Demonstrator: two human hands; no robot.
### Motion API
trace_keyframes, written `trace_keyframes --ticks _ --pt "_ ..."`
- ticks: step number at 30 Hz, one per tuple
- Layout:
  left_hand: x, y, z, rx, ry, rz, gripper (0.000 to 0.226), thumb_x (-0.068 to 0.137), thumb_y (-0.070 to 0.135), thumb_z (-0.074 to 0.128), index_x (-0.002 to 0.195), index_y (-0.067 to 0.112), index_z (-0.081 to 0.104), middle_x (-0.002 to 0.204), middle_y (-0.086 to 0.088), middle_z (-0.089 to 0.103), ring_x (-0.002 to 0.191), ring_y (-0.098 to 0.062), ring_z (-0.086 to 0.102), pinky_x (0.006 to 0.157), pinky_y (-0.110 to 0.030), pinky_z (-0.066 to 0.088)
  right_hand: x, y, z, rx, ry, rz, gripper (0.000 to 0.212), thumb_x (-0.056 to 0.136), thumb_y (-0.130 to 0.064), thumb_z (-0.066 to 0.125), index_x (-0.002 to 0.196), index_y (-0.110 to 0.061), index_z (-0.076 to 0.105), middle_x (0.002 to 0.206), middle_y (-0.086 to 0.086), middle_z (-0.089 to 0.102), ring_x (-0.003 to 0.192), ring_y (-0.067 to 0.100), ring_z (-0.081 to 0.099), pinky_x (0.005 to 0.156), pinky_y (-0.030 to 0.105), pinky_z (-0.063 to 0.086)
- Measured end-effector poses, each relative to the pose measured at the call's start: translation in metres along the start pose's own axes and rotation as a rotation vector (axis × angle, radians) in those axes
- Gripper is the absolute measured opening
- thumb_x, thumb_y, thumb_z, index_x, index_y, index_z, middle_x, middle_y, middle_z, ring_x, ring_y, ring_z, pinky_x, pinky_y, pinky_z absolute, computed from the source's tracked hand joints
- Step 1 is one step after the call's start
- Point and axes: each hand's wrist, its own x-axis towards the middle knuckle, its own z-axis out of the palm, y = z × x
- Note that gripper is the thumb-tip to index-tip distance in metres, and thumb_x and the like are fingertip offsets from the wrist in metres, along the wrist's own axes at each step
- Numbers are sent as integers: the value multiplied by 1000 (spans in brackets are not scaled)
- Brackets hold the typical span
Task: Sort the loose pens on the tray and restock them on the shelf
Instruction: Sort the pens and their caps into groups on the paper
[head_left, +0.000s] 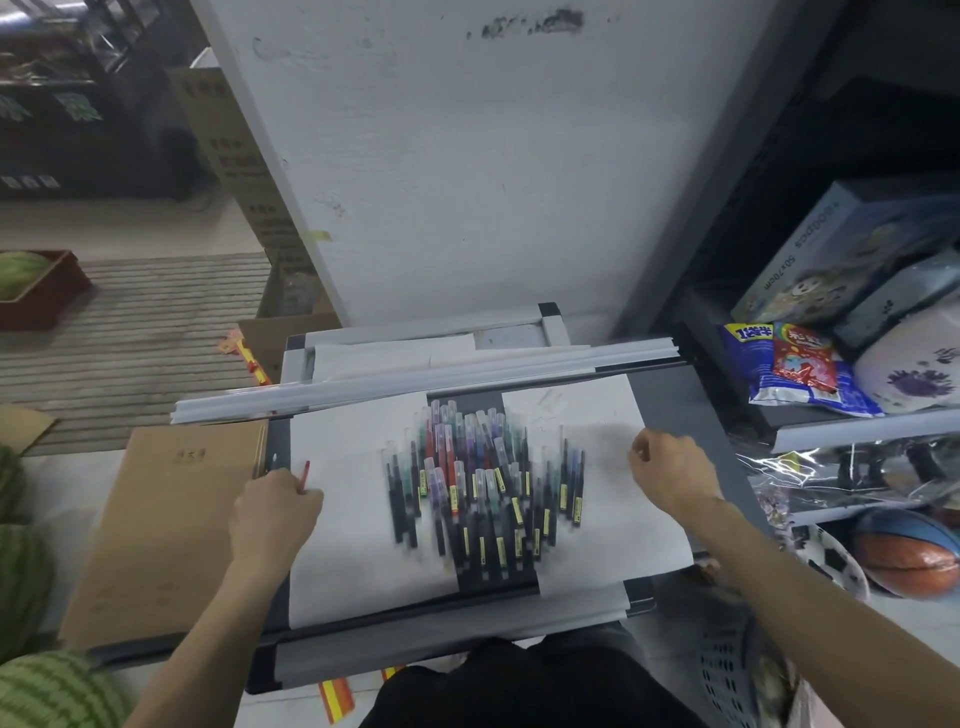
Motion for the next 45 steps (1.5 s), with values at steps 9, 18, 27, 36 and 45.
trace_keyframes --ticks 9,18,27,36,45 --pt "-30 35 -7 -93 -1 124 24 91 25 67 113 16 71 95 3 71 75 -15 64 69 -32 55 12 51 -17 -130 -84 14 21 93 -24 67 112 -17 65 102 5 66 88 24 61 80 37 56" --pt "-55 72 -11 -158 -13 279 16 93 27 70 108 20 71 93 8 66 78 -12 62 74 -28 49 19 48 -5 -44 -23 49 12 100 -21 62 104 -11 68 97 10 71 83 28 67 79 42 60" --pt "-85 102 -29 -440 -137 416 10 99 22 60 95 31 63 71 8 65 57 -10 56 59 -33 48 -15 -42 -38 664 -21 -41 37 92 -12 64 119 -37 73 83 -4 76 81 21 73 72 25 55" --pt "-128 129 -69 -699 -222 635 21 105 15 57 100 31 71 61 7 58 50 -7 45 49 -18 33 -92 -130 -92 1549 -284 -130 19 93 -1 70 112 -2 72 93 28 73 70 26 67 72 27 56" --pt "-141 130 -87 -691 -143 788 24 103 34 53 107 22 74 67 8 60 53 -16 52 50 -17 34 -111 -139 -108 1711 -309 -206 21 86 -9 73 106 -2 72 93 27 72 73 26 68 75 29 57"
